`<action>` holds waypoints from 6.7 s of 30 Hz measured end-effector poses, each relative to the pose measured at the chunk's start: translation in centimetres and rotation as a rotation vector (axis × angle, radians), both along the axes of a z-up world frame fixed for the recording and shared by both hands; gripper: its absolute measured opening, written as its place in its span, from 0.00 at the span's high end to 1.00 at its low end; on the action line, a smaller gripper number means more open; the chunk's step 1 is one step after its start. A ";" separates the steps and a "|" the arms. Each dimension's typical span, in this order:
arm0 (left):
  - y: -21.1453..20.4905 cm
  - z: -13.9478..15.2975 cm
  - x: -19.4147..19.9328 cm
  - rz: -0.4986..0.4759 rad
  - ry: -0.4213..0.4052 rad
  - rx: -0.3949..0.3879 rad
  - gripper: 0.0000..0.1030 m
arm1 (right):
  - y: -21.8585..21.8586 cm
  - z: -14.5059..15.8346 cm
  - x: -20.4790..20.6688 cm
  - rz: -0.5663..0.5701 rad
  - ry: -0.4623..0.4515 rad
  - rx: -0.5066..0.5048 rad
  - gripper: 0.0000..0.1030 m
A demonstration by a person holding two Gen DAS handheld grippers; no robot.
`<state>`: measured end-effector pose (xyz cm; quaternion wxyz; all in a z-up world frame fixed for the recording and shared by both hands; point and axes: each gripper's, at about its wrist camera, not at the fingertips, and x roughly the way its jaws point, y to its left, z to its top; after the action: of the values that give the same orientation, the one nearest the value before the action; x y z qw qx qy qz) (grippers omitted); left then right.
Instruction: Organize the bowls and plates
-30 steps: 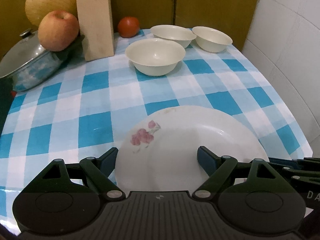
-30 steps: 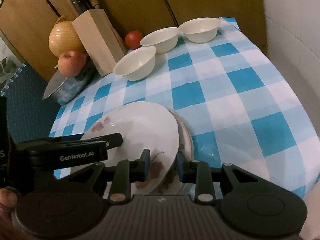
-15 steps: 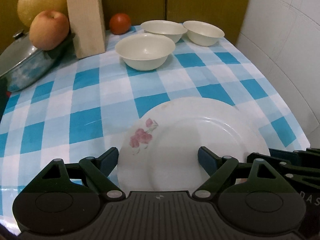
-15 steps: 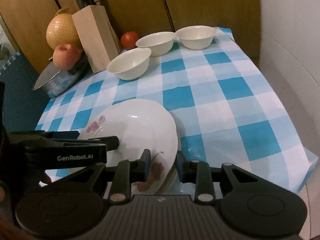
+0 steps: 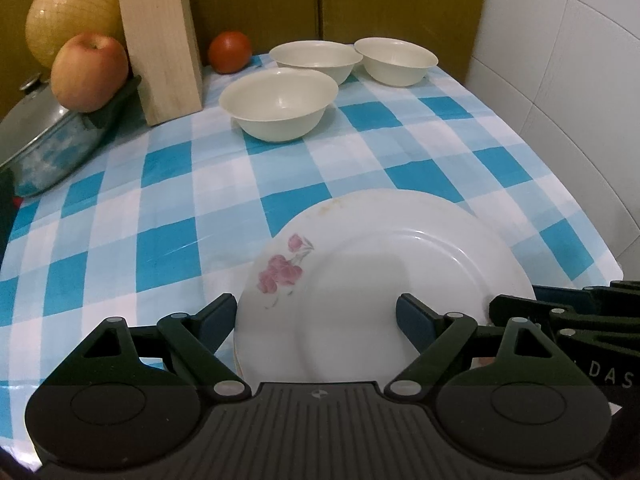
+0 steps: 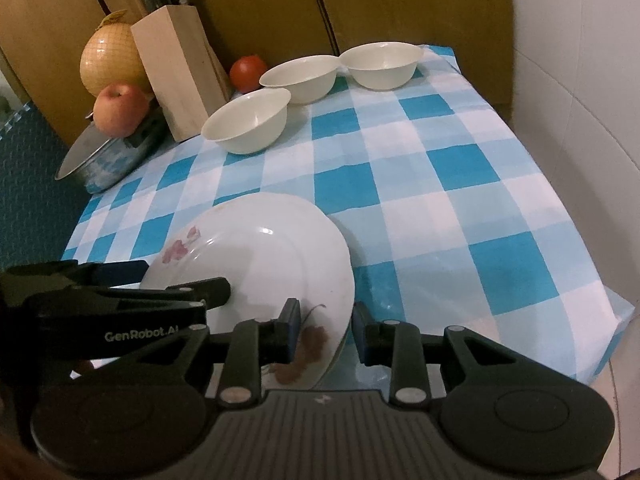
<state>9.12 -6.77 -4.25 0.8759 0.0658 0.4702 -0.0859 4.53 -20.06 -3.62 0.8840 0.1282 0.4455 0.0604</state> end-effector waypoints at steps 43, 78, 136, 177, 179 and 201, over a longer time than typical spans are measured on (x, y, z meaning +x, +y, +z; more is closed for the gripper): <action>-0.8 0.5 -0.7 -0.032 -0.061 0.100 0.10 | -0.7 0.1 0.0 -0.037 -0.028 0.002 0.71; 4.9 3.1 13.4 0.282 -0.075 0.019 0.07 | 3.0 3.1 16.8 -0.018 -0.107 -0.001 0.66; 4.3 0.8 11.9 0.187 -0.009 -0.007 0.33 | 0.3 0.8 17.5 0.015 0.074 0.241 0.81; 2.6 1.5 19.0 0.185 -0.100 -0.029 0.29 | -2.6 0.0 26.3 -0.109 -0.011 0.274 0.76; 2.4 1.3 19.8 0.190 -0.095 -0.034 0.29 | -2.7 -0.4 26.9 -0.109 0.002 0.289 0.76; 2.1 -2.4 26.6 0.218 -0.004 -0.171 0.39 | -2.5 -3.4 30.5 -0.173 0.039 0.321 0.75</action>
<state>35.71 -4.67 -6.69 0.8834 -0.0605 0.4637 -0.0299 35.00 -22.57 -7.02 0.8452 0.3066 0.4346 0.0519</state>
